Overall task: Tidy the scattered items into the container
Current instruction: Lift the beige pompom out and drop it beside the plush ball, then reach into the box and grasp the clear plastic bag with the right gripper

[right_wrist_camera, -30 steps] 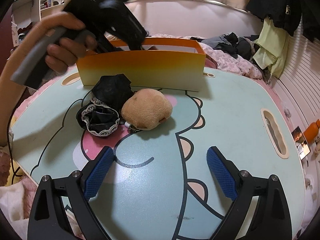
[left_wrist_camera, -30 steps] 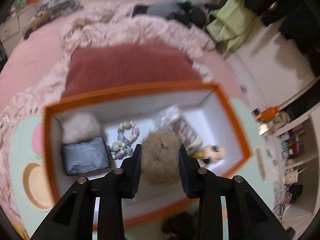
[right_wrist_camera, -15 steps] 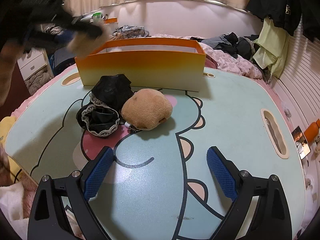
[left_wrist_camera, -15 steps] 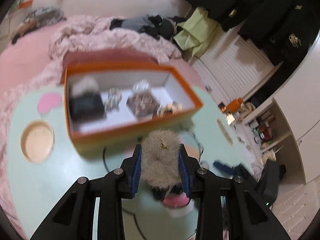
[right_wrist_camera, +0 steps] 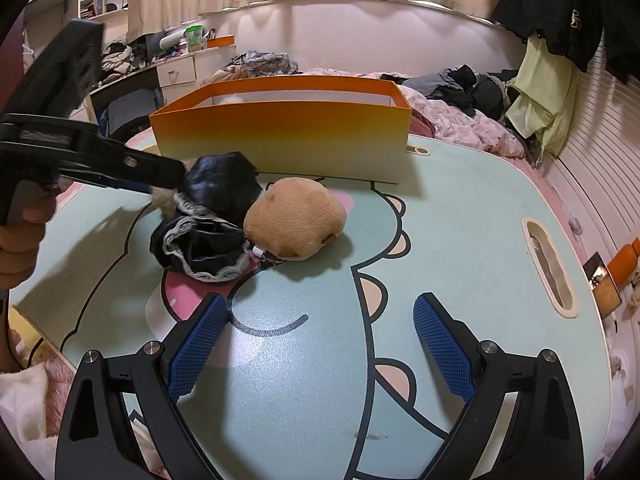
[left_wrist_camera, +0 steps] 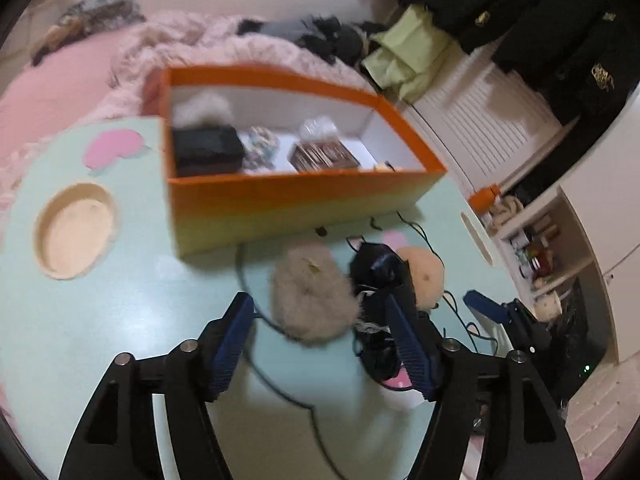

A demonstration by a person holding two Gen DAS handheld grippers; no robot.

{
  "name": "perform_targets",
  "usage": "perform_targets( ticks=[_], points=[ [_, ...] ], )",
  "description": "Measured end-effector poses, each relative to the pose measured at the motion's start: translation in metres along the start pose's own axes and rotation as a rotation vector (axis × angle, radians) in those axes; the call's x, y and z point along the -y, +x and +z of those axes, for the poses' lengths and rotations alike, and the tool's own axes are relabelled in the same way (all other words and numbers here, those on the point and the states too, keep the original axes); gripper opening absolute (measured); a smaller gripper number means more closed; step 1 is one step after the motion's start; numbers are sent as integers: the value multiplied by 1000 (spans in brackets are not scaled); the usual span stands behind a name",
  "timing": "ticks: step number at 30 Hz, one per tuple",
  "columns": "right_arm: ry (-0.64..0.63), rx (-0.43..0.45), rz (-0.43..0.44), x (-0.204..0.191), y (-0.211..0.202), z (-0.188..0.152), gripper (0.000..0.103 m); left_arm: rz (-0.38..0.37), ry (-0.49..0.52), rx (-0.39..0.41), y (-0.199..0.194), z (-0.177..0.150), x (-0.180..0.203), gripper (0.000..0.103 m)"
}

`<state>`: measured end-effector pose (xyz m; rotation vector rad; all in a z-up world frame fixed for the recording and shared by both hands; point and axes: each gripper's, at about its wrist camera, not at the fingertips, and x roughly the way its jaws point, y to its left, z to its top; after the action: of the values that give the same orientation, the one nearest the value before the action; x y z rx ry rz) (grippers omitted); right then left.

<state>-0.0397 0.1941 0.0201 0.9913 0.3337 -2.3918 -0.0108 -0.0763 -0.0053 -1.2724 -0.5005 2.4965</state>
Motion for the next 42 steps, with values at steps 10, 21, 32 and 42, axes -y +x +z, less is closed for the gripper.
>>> perform_targets(
  ticks=[10, 21, 32, 42],
  points=[
    [62, 14, -42, 9, -4, 7, 94, 272, 70, 153, -42, -5, -3, 74],
    [34, 94, 48, 17, -12, 118, 94, 272, 31, 188, -59, -4, -10, 74],
    [109, -304, 82, 31, 132, 199, 60, 258, 49, 174, -54, -7, -3, 74],
    [28, -357, -44, 5, 173, 212, 60, 238, 50, 143, -44, -9, -1, 74]
  ],
)
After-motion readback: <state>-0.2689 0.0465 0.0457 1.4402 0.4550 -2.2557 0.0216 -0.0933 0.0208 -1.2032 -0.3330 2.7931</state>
